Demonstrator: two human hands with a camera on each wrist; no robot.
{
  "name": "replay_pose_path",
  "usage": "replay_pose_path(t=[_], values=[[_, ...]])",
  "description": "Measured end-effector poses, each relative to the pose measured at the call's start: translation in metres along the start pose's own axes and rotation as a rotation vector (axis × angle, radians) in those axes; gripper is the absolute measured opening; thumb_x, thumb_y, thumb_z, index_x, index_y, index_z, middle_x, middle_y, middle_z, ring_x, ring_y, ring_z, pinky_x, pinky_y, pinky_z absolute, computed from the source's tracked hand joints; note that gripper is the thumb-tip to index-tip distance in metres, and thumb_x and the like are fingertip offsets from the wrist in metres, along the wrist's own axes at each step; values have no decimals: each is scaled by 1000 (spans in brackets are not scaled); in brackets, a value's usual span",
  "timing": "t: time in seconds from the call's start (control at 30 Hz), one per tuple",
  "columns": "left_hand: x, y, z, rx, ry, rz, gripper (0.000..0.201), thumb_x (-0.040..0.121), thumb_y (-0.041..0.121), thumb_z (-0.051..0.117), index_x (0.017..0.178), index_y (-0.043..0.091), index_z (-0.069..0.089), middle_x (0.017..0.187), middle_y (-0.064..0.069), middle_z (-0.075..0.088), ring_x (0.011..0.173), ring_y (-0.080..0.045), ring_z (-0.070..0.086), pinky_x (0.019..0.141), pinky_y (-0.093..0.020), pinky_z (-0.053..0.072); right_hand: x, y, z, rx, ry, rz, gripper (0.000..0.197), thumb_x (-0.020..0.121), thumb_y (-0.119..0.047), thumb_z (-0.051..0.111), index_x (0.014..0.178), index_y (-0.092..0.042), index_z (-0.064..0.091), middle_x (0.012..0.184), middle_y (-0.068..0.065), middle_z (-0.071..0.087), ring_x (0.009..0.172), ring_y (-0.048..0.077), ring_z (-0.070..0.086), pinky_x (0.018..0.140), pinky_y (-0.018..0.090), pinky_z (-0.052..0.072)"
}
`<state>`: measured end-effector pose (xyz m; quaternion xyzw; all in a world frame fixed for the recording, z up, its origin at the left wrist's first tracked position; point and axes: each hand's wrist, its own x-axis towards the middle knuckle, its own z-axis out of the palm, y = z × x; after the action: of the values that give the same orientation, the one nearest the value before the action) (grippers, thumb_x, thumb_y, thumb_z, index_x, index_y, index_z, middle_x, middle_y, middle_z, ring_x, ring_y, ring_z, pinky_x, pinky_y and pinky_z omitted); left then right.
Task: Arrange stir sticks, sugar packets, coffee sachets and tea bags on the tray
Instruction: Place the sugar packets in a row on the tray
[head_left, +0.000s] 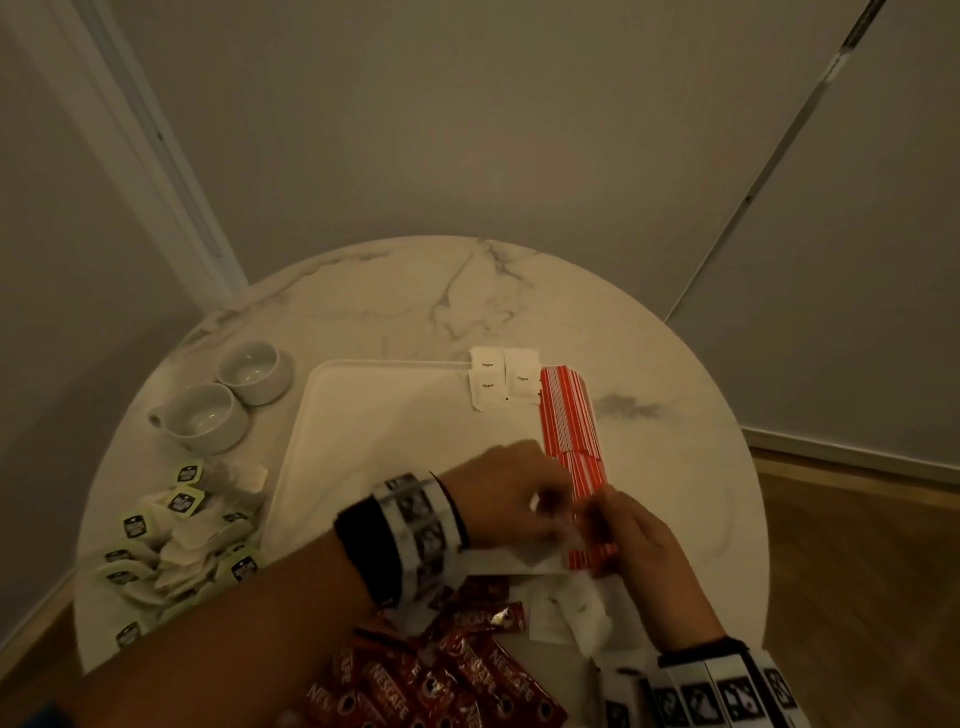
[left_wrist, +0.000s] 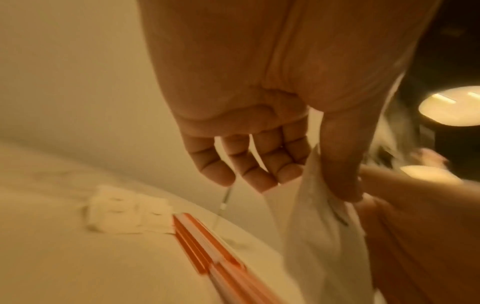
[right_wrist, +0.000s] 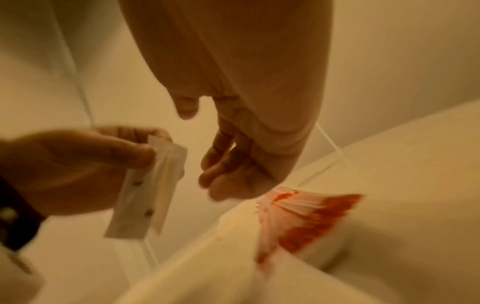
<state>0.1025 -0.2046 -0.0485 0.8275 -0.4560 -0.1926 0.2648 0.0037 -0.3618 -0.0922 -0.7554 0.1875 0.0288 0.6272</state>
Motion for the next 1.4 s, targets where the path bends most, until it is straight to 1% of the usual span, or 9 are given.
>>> replay_pose_path(t=[0.07, 0.17, 0.43, 0.63, 0.87, 1.07, 1.23, 1.3, 1.4], values=[[0, -14, -17, -238, 115, -161, 10, 82, 26, 70, 87, 21, 63, 88, 8, 61, 85, -9, 56, 74, -19, 44, 5, -14, 6, 118, -97, 16, 41, 87, -45, 48, 100, -11, 65, 90, 14, 69, 81, 27, 67, 68, 39, 55], [0, -36, -30, -536, 268, -317, 10, 79, 17, 74, 82, 19, 64, 87, -3, 68, 87, -22, 65, 81, -34, 54, 21, -29, 18, 104, -158, -31, 25, 88, -27, 61, 107, -11, 60, 97, 14, 68, 86, 24, 69, 69, 38, 58], [0, -65, -24, -1186, 513, -453, 16, 80, 3, 69, 94, 8, 61, 82, -8, 70, 76, -22, 68, 67, -38, 56, 64, -57, 41, 159, -178, -29, 23, 89, -3, 60, 112, -7, 57, 104, 17, 66, 80, 30, 70, 63, 37, 57], [3, -75, -26, -1326, 522, -464, 9, 85, 11, 63, 80, 15, 57, 85, -9, 64, 78, -24, 63, 72, -40, 52, 85, -70, 49, -1, -233, -96, 35, 84, -3, 66, 110, -25, 59, 94, 10, 68, 80, 27, 67, 71, 38, 55], [5, -83, -27, -1523, 549, -396, 13, 79, 26, 59, 72, 17, 53, 96, -15, 57, 85, -29, 59, 69, -40, 50, 100, -72, 56, 53, -158, -82, 44, 77, 4, 68, 111, -21, 57, 82, 9, 68, 72, 17, 64, 70, 33, 53], [4, -99, -27, -1794, 577, -392, 50, 83, 28, 50, 123, -3, 55, 126, -18, 61, 116, -34, 58, 82, -49, 56, 114, -78, 36, 190, -137, -76, 43, 79, 15, 57, 107, -16, 67, 92, 15, 67, 74, 20, 60, 66, 31, 49], [11, -101, -32, -1797, 652, -443, 15, 93, 18, 41, 89, 11, 55, 78, -10, 61, 70, -23, 61, 73, -47, 57, 122, -81, 26, 197, -145, -108, 39, 82, 13, 53, 98, -18, 71, 98, 14, 69, 81, 25, 63, 66, 30, 51], [16, -100, -30, -1655, 647, -501, 5, 94, 21, 49, 92, 18, 53, 73, -7, 56, 60, -18, 51, 61, -39, 54, 124, -83, 29, 166, -123, -137, 39, 81, 12, 55, 97, -19, 72, 101, 17, 68, 81, 26, 64, 65, 29, 53], [23, -94, -25, -1387, 590, -514, 26, 82, 34, 67, 102, 18, 60, 76, -3, 57, 59, -14, 50, 55, -31, 49, 124, -84, 35, 104, -111, -167, 37, 80, 11, 58, 100, -17, 71, 101, 16, 65, 77, 26, 68, 65, 29, 56]])
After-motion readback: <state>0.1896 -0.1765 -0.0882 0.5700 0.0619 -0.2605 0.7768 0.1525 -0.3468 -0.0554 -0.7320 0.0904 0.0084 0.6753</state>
